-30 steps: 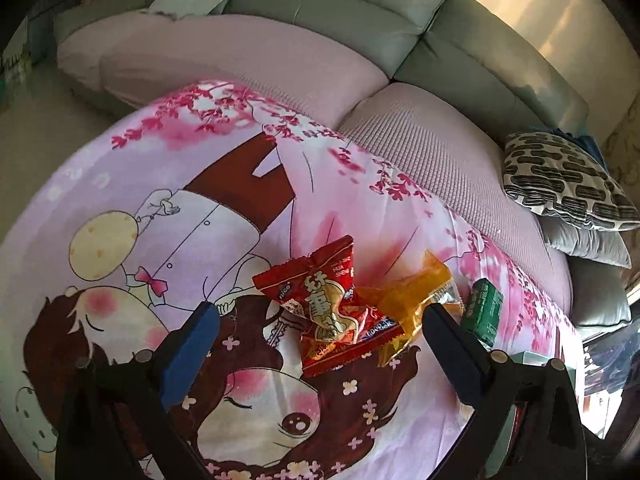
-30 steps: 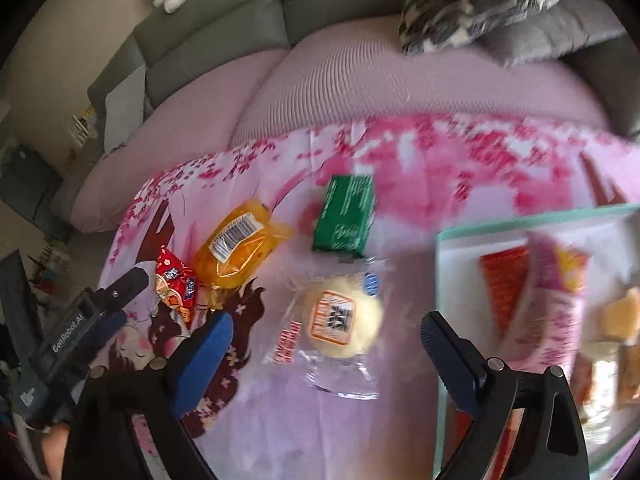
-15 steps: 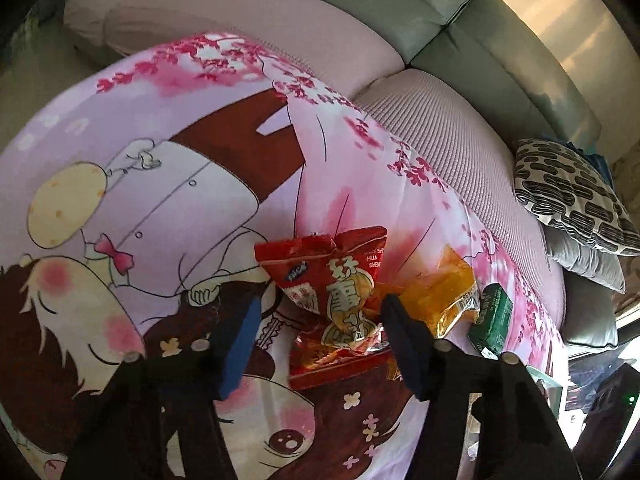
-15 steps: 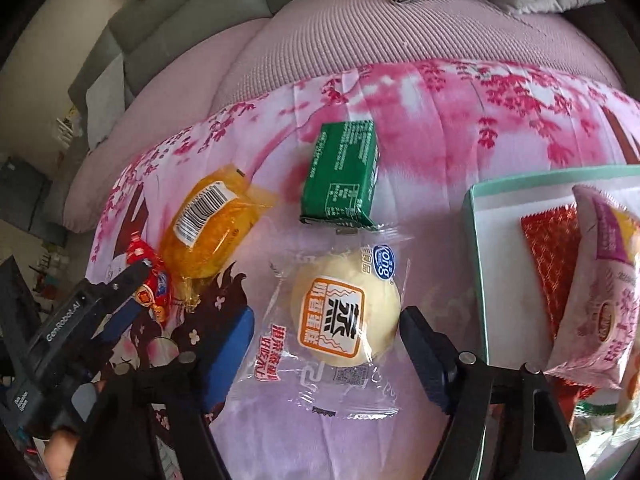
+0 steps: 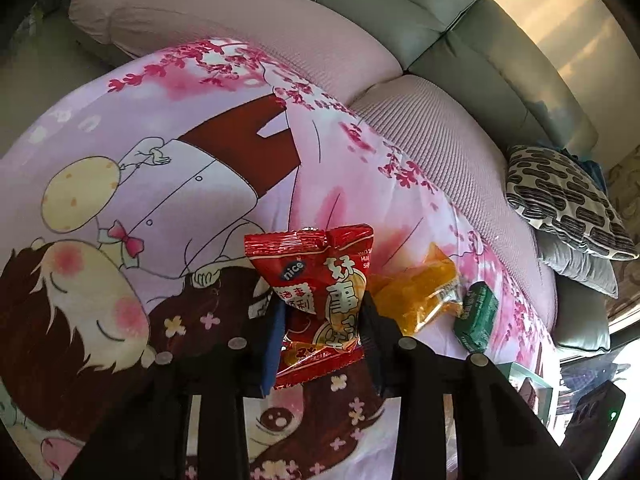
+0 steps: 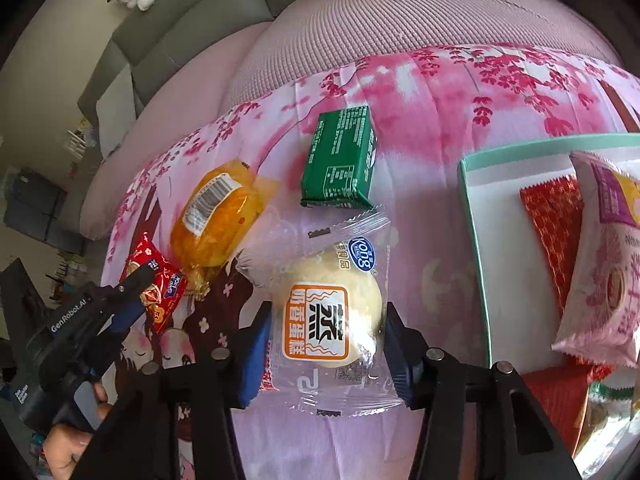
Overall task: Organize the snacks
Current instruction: 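Carry the red snack bag and bun pack over the tray with both grippers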
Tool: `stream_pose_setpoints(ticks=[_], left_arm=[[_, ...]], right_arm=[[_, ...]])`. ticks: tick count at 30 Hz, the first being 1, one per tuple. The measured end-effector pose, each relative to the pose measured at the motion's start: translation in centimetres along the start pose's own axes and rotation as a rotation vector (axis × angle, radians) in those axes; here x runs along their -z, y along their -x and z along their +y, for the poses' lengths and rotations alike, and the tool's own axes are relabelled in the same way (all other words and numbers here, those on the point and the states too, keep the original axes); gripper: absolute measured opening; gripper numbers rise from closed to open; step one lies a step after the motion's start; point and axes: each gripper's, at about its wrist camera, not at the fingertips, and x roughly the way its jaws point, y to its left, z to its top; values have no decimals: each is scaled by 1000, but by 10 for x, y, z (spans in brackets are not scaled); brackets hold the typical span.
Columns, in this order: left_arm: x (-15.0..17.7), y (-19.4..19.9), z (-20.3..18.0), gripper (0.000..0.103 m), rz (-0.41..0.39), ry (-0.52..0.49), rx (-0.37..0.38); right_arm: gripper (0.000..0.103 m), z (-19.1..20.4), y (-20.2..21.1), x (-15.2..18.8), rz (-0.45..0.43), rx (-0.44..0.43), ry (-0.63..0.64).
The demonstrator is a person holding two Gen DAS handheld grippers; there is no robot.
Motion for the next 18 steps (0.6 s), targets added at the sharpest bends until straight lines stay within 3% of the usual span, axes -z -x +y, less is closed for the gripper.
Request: stream_pose_setpoints(ticks=[6, 18], left_arm=[[9, 22, -5, 36, -33, -12, 0], [37, 45, -47, 36, -36, -97, 104]], right_arm=[[54, -2, 27, 19, -50, -22, 4], [54, -19, 91, 53, -150, -49, -14]])
